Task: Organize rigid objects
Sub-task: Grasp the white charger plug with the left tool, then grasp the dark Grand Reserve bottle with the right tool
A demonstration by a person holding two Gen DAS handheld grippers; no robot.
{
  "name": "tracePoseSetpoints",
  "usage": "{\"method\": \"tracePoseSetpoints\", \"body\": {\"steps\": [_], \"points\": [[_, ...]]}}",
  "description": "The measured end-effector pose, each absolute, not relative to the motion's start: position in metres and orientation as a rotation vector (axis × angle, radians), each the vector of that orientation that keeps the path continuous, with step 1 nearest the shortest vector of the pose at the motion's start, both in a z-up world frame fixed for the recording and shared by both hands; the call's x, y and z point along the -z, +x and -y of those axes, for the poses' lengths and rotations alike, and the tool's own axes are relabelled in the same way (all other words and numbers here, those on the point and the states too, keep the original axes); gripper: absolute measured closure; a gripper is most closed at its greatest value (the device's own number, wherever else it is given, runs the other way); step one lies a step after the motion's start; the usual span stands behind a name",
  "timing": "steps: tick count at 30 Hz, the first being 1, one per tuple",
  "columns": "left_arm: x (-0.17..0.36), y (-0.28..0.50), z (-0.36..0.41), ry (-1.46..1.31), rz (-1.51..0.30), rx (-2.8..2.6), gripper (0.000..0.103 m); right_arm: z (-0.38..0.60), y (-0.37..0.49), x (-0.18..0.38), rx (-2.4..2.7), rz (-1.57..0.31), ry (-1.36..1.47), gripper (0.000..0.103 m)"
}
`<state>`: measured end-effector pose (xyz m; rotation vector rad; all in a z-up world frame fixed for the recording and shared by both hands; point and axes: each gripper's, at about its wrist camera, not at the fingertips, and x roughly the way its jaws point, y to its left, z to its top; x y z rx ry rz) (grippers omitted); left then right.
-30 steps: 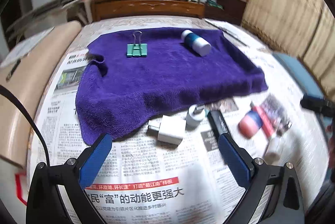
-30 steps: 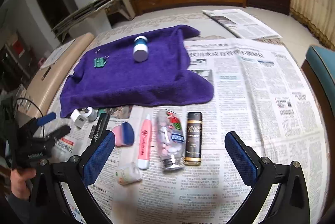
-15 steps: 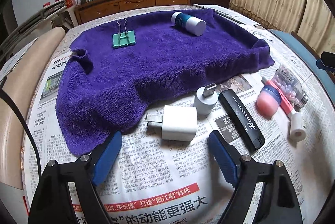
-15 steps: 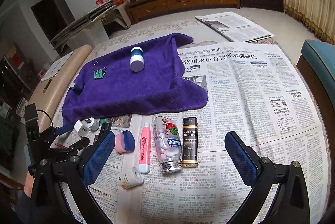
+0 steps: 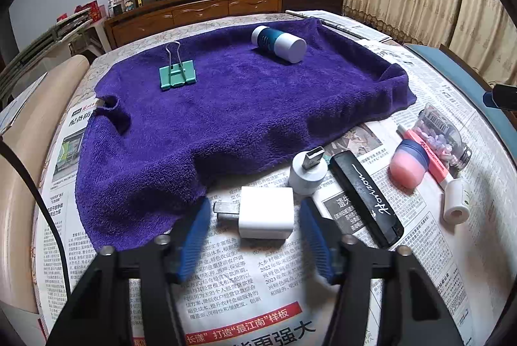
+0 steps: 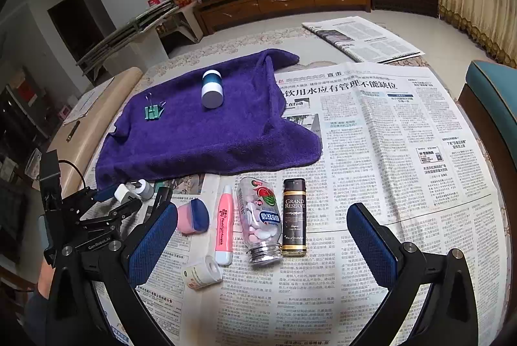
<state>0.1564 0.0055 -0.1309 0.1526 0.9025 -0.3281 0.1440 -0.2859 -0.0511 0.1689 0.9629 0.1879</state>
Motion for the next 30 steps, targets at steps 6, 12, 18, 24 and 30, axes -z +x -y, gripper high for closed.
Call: {"method": "tracePoseSetpoints", "body": {"steps": [6,12,18,24,30], "points": [[0.129,0.151,-0.002,0.157,-0.895,0.322,0.061,0.293,0.144,0.056,-0.173,-0.977,0.17,0.0],[0.124,0.131,-0.008,0.078,-0.889,0.305,0.061,0.308,0.144,0.07,-0.139,-1.008,0.116,0.0],[0.121,0.114,-0.01,0.02,-0.893,0.298,0.061,0.309,0.146,0.089,-0.144,-1.027,0.043,0.002],[0.126,0.103,-0.014,-0.031,-0.913,0.303,0.061,0.296,0.151,0.097,-0.123,-1.009,-0.065,0.006],[0.127,0.104,-0.022,-0.084,-0.921,0.313,0.061,0.303,0.168,0.098,-0.113,-0.999,0.033,0.006]]}}
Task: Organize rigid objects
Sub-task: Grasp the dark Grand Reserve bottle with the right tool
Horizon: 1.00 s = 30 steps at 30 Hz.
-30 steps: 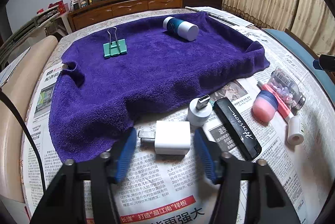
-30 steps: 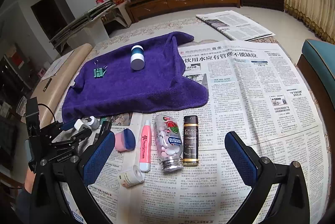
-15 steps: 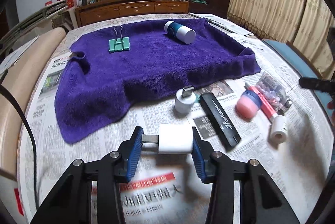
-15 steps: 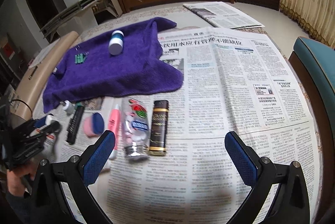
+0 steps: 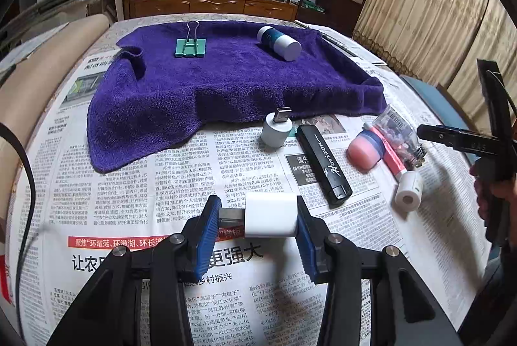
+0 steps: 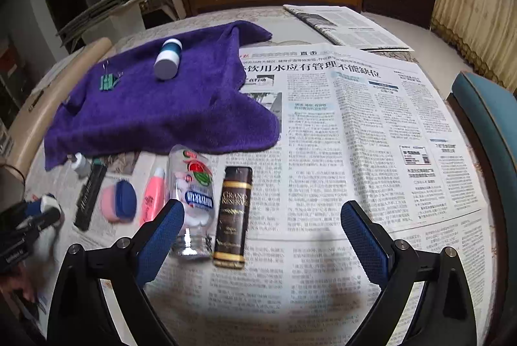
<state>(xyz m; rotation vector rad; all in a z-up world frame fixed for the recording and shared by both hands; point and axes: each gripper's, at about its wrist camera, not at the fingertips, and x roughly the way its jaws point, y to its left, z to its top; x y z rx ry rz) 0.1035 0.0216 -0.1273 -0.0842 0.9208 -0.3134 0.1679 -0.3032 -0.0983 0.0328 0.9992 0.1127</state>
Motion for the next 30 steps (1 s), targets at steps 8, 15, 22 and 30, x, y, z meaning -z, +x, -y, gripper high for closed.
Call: {"method": "tracePoseSetpoints", "body": {"steps": [8,15,22,30], "points": [[0.127,0.106,-0.02,-0.088,-0.923,0.327,0.061,0.307,0.182,0.113,-0.044,-1.04,0.03,0.006],[0.125,0.106,-0.023,-0.096,-0.924,0.327,0.061,0.297,0.183,0.126,-0.053,-1.068,-0.001,0.01],[0.125,0.106,-0.027,-0.107,-0.93,0.312,0.061,0.278,0.174,0.127,-0.075,-1.016,-0.066,0.03],[0.119,0.101,-0.032,-0.11,-0.924,0.306,0.061,0.275,0.168,0.121,-0.103,-1.003,-0.034,0.08]]}}
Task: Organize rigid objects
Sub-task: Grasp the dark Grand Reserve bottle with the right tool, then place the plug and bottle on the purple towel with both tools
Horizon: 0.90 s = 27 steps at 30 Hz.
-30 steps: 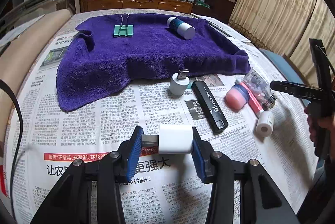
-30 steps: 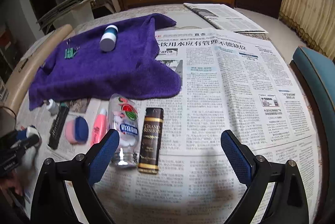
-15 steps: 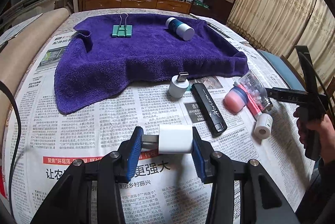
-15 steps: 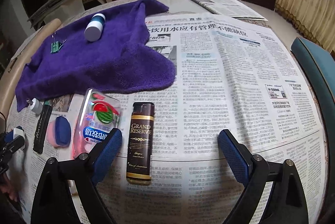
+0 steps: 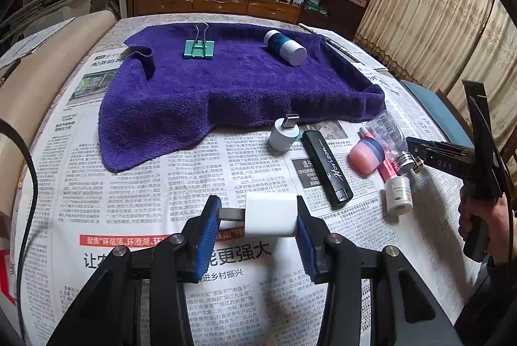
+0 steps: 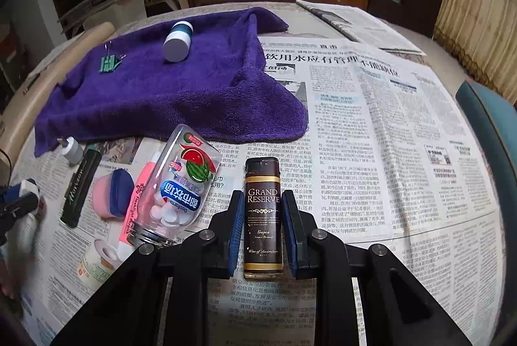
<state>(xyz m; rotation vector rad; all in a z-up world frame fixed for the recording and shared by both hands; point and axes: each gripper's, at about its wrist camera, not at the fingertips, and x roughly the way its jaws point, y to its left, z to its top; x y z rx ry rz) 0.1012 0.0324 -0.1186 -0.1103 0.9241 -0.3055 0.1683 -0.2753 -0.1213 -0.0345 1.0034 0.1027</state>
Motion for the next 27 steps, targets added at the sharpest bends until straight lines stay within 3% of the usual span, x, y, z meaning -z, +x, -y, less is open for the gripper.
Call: {"method": "tracePoseSetpoints", "body": {"steps": [17,27], "points": [[0.084,0.121,-0.046,-0.105,-0.881,0.274,0.061,0.274,0.159,0.087,-0.185,-0.973,0.048,0.08],[0.057,0.161,-0.051,-0.074,-0.858,0.255,0.061,0.261,0.213,0.066,-0.264,-0.935,0.08,0.08]]}}
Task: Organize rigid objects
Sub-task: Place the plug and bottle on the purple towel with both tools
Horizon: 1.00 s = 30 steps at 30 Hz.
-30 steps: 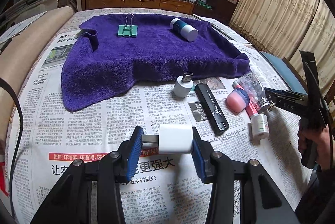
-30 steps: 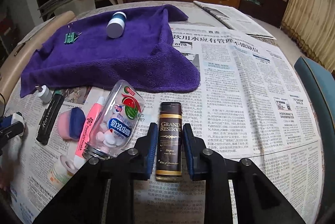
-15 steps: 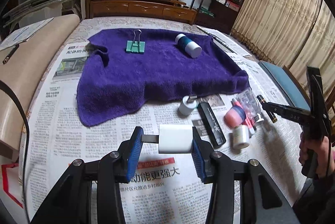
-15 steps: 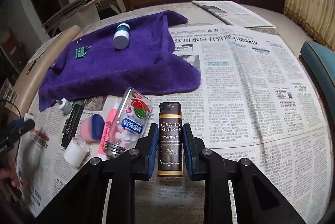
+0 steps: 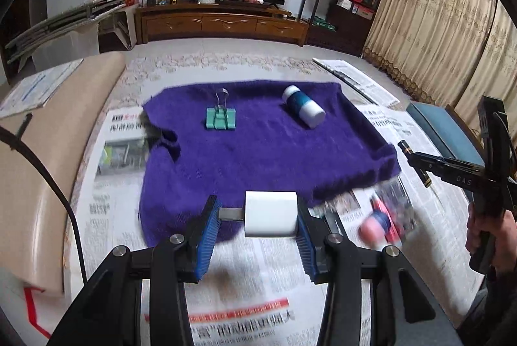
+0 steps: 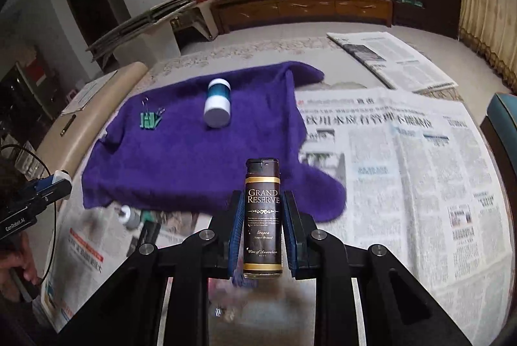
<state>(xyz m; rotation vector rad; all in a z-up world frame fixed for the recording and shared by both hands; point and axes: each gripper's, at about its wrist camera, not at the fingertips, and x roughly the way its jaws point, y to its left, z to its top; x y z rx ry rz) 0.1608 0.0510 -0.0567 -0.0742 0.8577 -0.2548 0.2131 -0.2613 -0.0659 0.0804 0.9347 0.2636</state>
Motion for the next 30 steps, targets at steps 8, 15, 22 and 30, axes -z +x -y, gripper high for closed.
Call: {"method": "tracePoseSetpoints", "body": {"steps": [8,15,22,30], "points": [[0.062,0.207,-0.051,-0.069,-0.865,0.225,0.061,0.23,0.269,0.074,-0.295,-0.951,0.005,0.08],[0.084,0.248,-0.052,-0.065,-0.906,0.218,0.061,0.211,0.323,0.086,-0.282,-0.974,-0.058,0.08],[0.105,0.278,-0.052,-0.063,-0.951,0.21,0.061,0.205,0.358,0.098,-0.267,-1.002,-0.105,0.08],[0.124,0.294,-0.048,0.014,-0.988,0.186,0.061,0.195,0.378,0.117,-0.273,-1.044,-0.158,0.08]]}}
